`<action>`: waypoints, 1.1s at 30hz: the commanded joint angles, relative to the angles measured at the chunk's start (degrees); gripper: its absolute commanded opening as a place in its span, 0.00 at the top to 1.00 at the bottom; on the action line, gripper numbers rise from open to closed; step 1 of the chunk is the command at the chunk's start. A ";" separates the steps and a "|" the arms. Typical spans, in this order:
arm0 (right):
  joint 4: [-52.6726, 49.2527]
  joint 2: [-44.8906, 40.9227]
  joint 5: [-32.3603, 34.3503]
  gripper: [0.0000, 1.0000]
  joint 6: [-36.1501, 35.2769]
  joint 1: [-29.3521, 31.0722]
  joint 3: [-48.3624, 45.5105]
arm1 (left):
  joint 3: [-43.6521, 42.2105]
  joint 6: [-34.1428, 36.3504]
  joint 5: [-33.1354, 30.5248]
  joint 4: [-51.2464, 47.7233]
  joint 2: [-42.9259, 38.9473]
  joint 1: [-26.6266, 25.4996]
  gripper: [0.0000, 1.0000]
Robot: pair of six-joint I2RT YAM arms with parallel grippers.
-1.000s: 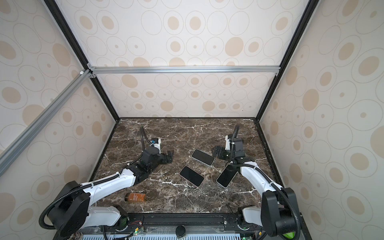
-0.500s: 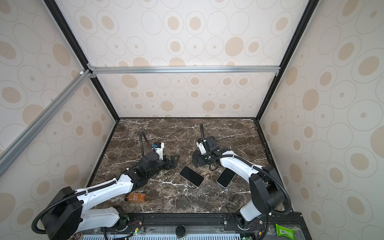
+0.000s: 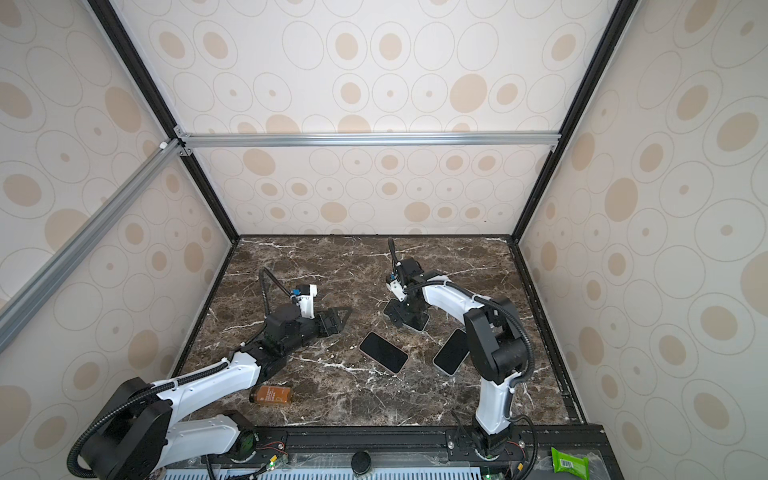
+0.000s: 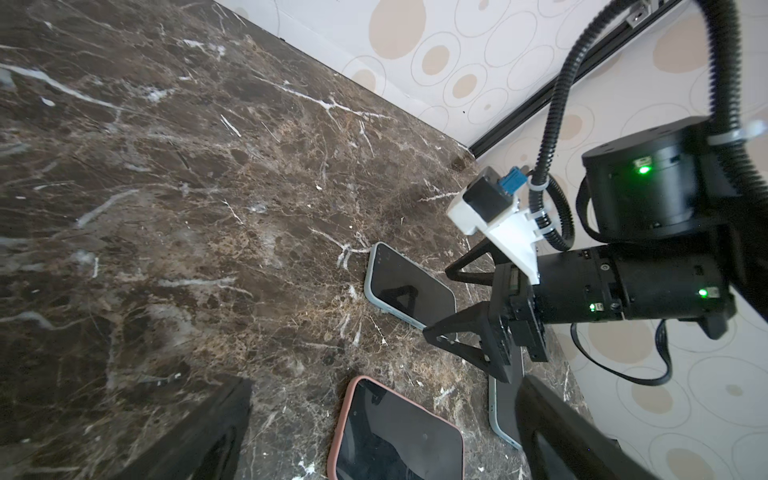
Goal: Take the phone out of the phone case
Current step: 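Lower the right gripper onto the pale blue-cased phone and grasp its end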
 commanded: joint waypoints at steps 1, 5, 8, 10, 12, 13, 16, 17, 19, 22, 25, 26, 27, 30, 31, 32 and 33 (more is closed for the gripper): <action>-4.28 2.88 -0.75 0.00 -5.15 0.04 3.53 | -0.83 -2.61 1.88 3.89 -0.16 2.37 0.01; -5.84 6.58 -0.84 0.00 -7.07 0.13 7.01 | -0.49 -1.73 2.24 2.97 -0.39 3.47 0.01; -6.70 8.63 -0.81 0.00 -7.99 0.09 9.44 | -0.18 -1.08 2.46 1.88 -0.37 3.78 0.01; -7.53 10.02 -1.11 0.00 -8.58 0.08 11.00 | -0.13 -0.84 2.58 1.67 -0.39 3.84 0.01; -7.98 11.15 -1.13 0.00 -8.98 0.07 12.37 | -0.09 -0.64 2.58 1.43 -0.47 3.85 0.01; -8.16 11.68 -1.20 0.00 -9.16 0.09 12.83 | -0.05 -0.60 2.51 1.35 -0.56 3.91 0.01; -9.19 13.17 -1.29 0.00 -9.66 0.11 14.56 | 0.04 -0.42 2.25 1.00 -0.80 4.17 0.01; -9.68 13.72 -1.45 0.00 -9.94 0.09 15.32 | 0.04 -0.37 2.22 1.00 -0.84 4.12 0.01; -10.35 14.76 -1.52 0.00 -10.24 0.08 16.33 | 0.09 -0.34 2.33 0.88 -0.87 4.20 0.01; -11.02 15.89 -2.31 0.00 -10.64 0.12 17.52 | 0.29 -0.15 2.51 0.73 -0.76 4.20 0.01; -11.97 17.16 -2.10 0.00 -10.83 0.09 19.01 | 0.62 0.29 2.29 0.04 -0.87 4.25 0.01; -12.33 17.61 -1.98 0.00 -10.92 0.15 19.52 | 0.66 0.38 2.16 -0.08 -0.97 4.25 0.01; -12.77 18.00 -1.77 0.00 -10.86 0.09 20.07 | 0.81 0.48 2.07 -0.30 -0.96 4.22 0.01; -13.17 18.77 -1.49 0.00 -10.66 0.33 20.50 | 1.18 0.95 1.52 -1.05 -0.95 4.26 0.01; -13.38 19.08 -1.23 0.00 -10.50 0.40 20.62 | 1.32 1.02 1.33 -1.30 -0.88 4.29 0.01; -13.71 19.39 -0.90 0.01 -10.24 0.48 20.90 | 1.44 1.10 1.20 -1.54 -0.88 4.28 0.01; -14.10 19.67 -0.56 0.02 -10.01 0.57 21.15 | 1.54 1.17 1.10 -1.71 -0.88 4.28 0.01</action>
